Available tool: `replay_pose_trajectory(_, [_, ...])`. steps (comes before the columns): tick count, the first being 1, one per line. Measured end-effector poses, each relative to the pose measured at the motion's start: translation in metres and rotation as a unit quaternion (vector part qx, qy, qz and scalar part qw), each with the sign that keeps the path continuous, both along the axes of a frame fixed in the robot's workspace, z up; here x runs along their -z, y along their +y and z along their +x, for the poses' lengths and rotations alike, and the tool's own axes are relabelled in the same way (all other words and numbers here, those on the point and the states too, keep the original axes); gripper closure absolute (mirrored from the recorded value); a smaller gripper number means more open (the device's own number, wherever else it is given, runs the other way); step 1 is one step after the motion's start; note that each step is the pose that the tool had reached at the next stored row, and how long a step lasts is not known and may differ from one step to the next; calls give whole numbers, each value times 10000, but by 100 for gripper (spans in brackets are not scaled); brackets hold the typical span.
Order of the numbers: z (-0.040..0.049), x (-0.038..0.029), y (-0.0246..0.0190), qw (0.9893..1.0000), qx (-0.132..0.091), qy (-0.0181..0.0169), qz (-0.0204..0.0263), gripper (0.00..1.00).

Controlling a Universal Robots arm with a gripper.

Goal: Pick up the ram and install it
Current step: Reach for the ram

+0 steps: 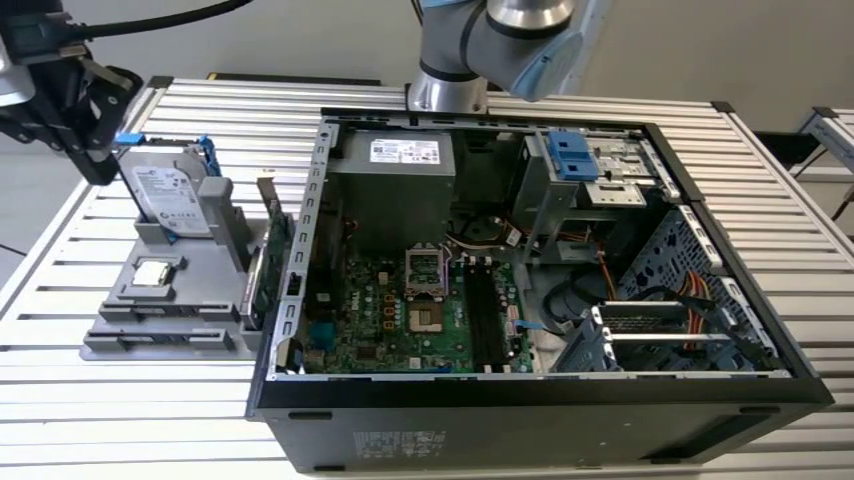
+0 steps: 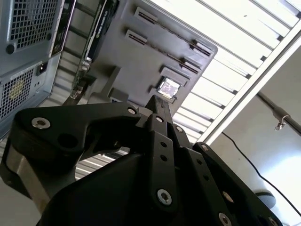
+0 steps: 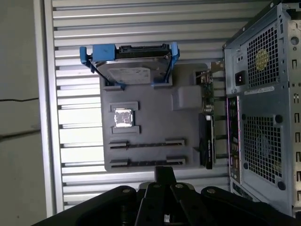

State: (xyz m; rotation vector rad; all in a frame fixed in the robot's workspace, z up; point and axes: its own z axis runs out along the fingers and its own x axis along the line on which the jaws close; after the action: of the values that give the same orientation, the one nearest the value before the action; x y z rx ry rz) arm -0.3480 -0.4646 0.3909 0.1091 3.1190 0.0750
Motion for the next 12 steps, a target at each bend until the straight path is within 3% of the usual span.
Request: replay_pose_trajectory(12, [-106, 6, -100, 10000, 45, -10, 0, 100])
